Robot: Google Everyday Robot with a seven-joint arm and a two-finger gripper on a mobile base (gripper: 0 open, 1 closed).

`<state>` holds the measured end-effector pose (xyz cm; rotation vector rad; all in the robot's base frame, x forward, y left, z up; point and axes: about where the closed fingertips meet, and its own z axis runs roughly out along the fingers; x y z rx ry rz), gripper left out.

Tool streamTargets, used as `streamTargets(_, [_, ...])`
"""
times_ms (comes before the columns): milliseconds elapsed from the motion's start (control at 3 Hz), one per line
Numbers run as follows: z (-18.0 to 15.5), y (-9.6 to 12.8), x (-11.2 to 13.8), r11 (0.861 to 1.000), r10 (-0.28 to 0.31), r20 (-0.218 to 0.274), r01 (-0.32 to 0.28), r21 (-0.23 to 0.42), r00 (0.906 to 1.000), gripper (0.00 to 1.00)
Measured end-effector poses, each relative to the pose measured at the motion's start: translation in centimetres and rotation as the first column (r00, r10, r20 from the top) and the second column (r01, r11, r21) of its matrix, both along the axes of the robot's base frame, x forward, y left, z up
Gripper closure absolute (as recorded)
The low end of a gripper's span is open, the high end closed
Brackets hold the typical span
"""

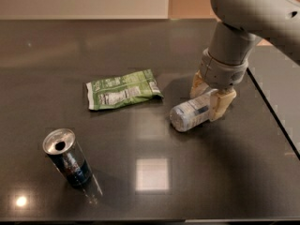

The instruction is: Place blue plastic bottle upright

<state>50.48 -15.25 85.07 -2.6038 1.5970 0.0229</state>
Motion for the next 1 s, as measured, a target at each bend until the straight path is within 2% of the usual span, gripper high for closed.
streamTargets(333, [0.2,-0.1,0.1,0.999,0.026,0.021,-0.026,-0.021,0.9994,0.64])
streamTargets(667, [1.8,0.3,0.4,0.995,0.092,0.103,-0.087,-0.052,0.9904,0.88])
streamTargets(1000, [4.1,0.9,0.6,0.981,0.190,0.241,-0.173,-0.090,0.9519,1.00])
